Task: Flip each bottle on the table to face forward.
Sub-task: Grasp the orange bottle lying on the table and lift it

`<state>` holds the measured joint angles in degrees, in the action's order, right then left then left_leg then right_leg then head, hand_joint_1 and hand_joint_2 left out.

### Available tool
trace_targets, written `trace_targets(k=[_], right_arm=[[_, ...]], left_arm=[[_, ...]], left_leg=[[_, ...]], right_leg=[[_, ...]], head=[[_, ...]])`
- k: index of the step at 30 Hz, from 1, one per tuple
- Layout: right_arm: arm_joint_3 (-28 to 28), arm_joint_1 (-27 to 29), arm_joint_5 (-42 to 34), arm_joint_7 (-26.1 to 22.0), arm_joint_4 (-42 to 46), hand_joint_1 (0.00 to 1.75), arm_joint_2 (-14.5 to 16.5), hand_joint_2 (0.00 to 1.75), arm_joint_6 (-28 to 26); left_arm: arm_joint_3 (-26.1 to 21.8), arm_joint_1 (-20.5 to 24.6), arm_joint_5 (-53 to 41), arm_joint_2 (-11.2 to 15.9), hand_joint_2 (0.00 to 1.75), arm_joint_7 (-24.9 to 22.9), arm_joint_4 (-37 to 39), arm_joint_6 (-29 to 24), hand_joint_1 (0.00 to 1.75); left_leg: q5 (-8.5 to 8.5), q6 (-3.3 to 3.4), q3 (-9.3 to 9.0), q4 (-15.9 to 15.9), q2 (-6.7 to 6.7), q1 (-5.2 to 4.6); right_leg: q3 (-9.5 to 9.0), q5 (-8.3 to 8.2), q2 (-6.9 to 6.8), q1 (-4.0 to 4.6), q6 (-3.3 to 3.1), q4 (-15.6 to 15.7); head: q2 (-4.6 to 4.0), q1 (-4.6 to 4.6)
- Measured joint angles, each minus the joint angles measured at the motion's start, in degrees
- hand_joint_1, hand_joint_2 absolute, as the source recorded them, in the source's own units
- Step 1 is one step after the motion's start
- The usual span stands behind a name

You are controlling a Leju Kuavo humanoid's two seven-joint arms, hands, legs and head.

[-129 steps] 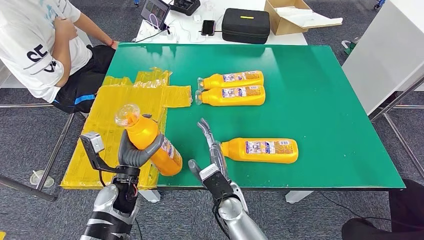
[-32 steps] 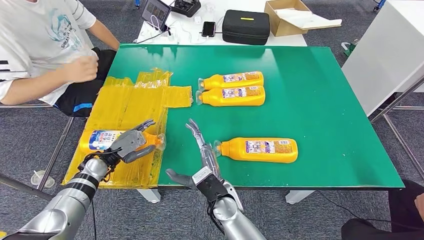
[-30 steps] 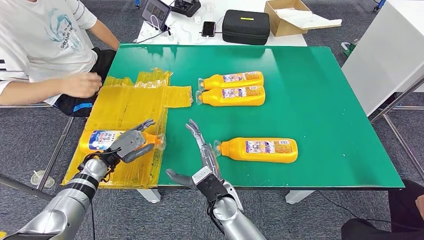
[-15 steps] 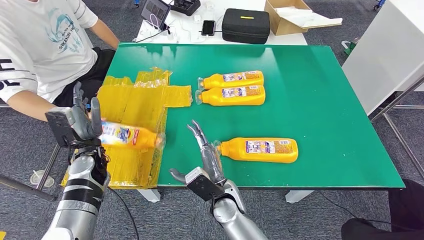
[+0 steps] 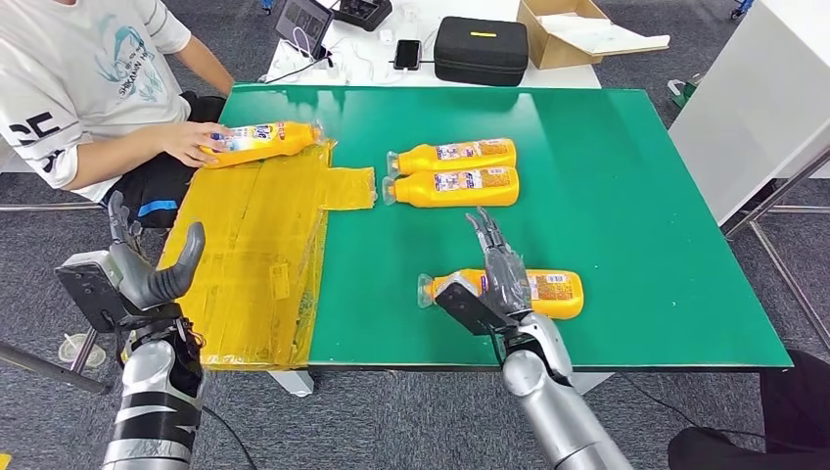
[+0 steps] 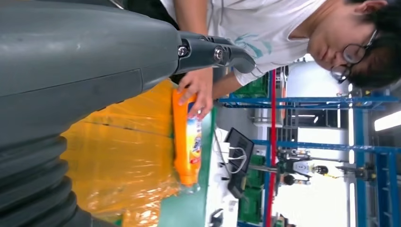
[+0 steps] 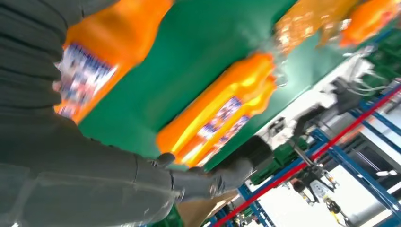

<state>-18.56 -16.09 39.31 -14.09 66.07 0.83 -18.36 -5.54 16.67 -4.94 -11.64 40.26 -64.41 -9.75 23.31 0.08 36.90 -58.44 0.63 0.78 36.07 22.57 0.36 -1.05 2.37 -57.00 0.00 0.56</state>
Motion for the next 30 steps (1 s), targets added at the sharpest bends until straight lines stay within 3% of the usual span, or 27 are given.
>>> trace_targets(k=[7, 11, 18, 30], right_arm=[[2.55, -1.49, 1.94, 6.97, 0.30, 0.00, -6.08, 1.75, 12.09], [2.69, -2.50, 2.24, 8.52, -1.54, 0.00, -8.53, 1.75, 15.10], [2.67, -3.27, 2.16, 9.35, -3.49, 0.00, -9.98, 1.75, 16.51], [0.74, -6.38, -1.54, 7.57, -8.74, 0.00, -12.33, 1.75, 24.95]], left_arm=[[0.59, -2.64, -1.14, -0.47, 1.75, 0.00, 0.11, -1.06, 0.00], [0.80, -2.70, -1.37, -0.51, 1.75, -0.02, 0.84, -1.08, 0.00], [1.25, -2.67, -1.58, -0.53, 1.75, -0.02, 1.85, -1.09, 0.00], [2.27, -1.25, -2.58, -0.34, 1.75, -0.04, 5.35, -1.91, 0.00]], left_leg=[[0.01, 0.00, 0.02, 0.00, 0.00, 0.02], [0.00, 0.01, 0.03, 0.00, 0.01, 0.02], [0.00, 0.01, 0.02, 0.00, 0.01, 0.02], [-0.01, 0.02, -0.03, 0.00, 0.00, 0.02]], right_leg=[[0.02, 0.00, 0.00, 0.03, 0.00, 0.00], [0.01, 0.00, 0.00, 0.02, 0.01, 0.00], [0.02, 0.00, 0.00, 0.03, 0.01, 0.00], [-0.03, -0.01, 0.00, 0.02, 0.01, 0.00]], head=[[0.01, 0.00], [0.00, -0.01], [0.00, 0.01], [0.00, 0.00]])
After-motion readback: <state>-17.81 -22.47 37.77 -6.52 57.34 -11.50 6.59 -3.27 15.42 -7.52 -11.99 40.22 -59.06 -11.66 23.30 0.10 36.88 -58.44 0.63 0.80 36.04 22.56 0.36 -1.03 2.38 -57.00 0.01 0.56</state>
